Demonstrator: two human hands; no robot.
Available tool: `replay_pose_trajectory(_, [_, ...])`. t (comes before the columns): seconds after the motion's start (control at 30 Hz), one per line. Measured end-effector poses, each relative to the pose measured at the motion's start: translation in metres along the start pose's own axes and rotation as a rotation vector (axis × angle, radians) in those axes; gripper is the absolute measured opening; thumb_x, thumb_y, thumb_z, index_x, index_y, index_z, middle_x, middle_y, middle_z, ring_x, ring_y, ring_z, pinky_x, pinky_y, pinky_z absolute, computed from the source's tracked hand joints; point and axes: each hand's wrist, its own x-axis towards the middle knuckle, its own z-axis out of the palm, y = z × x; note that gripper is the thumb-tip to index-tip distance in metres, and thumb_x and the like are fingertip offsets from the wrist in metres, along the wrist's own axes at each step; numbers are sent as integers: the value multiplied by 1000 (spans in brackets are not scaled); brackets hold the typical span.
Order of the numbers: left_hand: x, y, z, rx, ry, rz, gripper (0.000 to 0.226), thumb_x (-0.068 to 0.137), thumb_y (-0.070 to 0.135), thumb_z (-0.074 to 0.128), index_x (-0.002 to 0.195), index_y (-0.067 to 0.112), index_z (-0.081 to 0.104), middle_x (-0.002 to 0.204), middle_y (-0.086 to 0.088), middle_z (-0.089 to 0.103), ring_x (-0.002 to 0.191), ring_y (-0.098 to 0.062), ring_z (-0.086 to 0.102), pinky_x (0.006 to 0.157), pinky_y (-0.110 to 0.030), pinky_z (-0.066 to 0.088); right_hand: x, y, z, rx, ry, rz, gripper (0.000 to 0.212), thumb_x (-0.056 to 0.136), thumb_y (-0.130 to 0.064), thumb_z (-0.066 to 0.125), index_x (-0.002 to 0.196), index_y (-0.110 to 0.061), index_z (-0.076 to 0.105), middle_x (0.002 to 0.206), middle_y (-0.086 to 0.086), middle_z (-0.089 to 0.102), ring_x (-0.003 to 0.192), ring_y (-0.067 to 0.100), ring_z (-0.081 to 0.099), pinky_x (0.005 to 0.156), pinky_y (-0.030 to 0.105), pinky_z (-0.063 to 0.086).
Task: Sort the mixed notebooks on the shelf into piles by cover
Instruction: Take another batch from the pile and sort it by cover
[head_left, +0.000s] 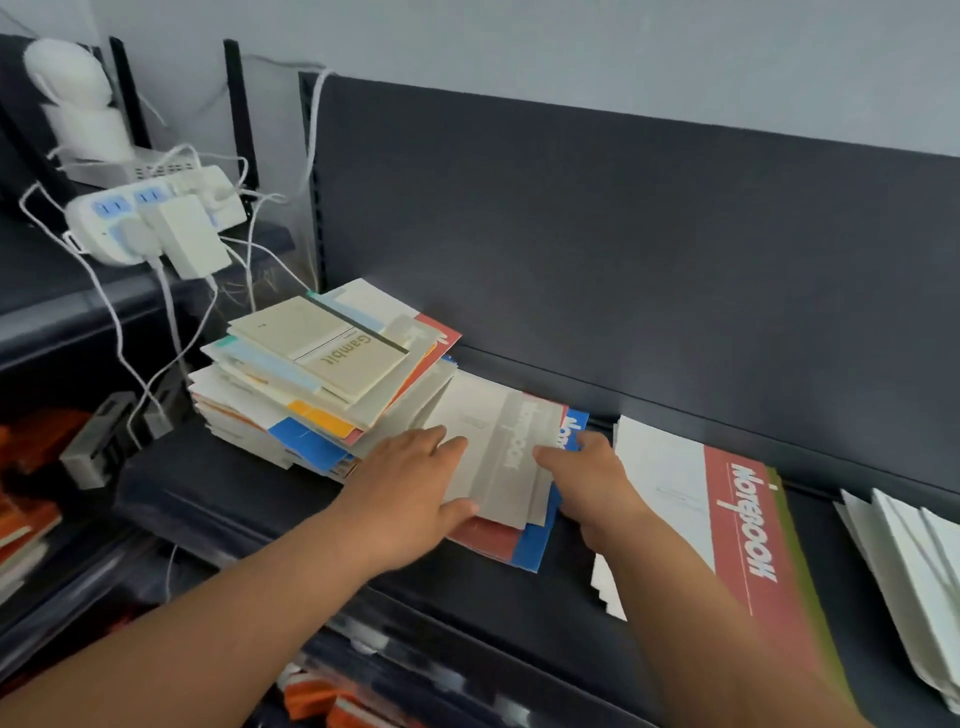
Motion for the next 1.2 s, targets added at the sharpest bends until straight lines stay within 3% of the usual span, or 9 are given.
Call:
replay_pose_trajectory(0.17, [22, -14, -1, -33, -11, 85, 72, 96, 57, 41, 154, 23, 16, 162, 0, 18, 148, -20, 17, 119, -36, 17, 9, -5, 13, 259, 61, 127, 39, 90, -13, 68, 120, -7, 44, 110, 12, 66, 93, 28, 68, 65, 37, 56])
replay_pose_trajectory(0.37, [31, -27, -2, -80, -5, 166, 71, 95, 59, 40, 154, 26, 18, 162, 3, 18, 148, -17, 17, 119, -36, 18, 10, -13, 27, 339, 20, 263, 26, 85, -13, 75, 108, -9, 63, 100, 13, 73, 87, 32, 71, 70, 42, 59])
replay_pose_trajectory(0.5, [32, -32, -3, -109, -23, 191, 71, 95, 59, 40, 154, 27, 15, 162, 5, 14, 149, -16, 13, 120, -37, 19, 9, -12, 36, 256, 62, 222, 43, 81, -4, 76, 118, -8, 55, 106, 13, 71, 92, 33, 70, 70, 43, 60])
replay_pose_trajectory(0.73, [31, -35, -11, -136, -42, 236, 69, 96, 57, 40, 154, 27, 17, 161, 6, 18, 147, -14, 16, 118, -33, 18, -4, -21, 26, 175, 71, 130, 36, 86, 2, 68, 114, -13, 53, 102, 8, 68, 85, 25, 67, 55, 32, 52])
replay_pose_trajectory(1.07, [33, -35, -16, -293, -37, 238, 57, 97, 53, 41, 147, 29, 29, 148, 11, 36, 135, -8, 33, 108, -28, 33, -31, -16, -15, 218, 178, 85, 25, 91, -3, 66, 99, -24, 53, 99, 5, 68, 85, 26, 67, 56, 37, 53])
replay_pose_trajectory(1.2, [34, -30, -21, -432, -24, 197, 56, 96, 52, 45, 145, 30, 28, 147, 12, 38, 134, -10, 38, 105, -32, 40, -42, -17, -33, 235, 217, 64, 26, 91, -8, 68, 106, -25, 55, 101, 5, 71, 88, 28, 69, 59, 38, 56])
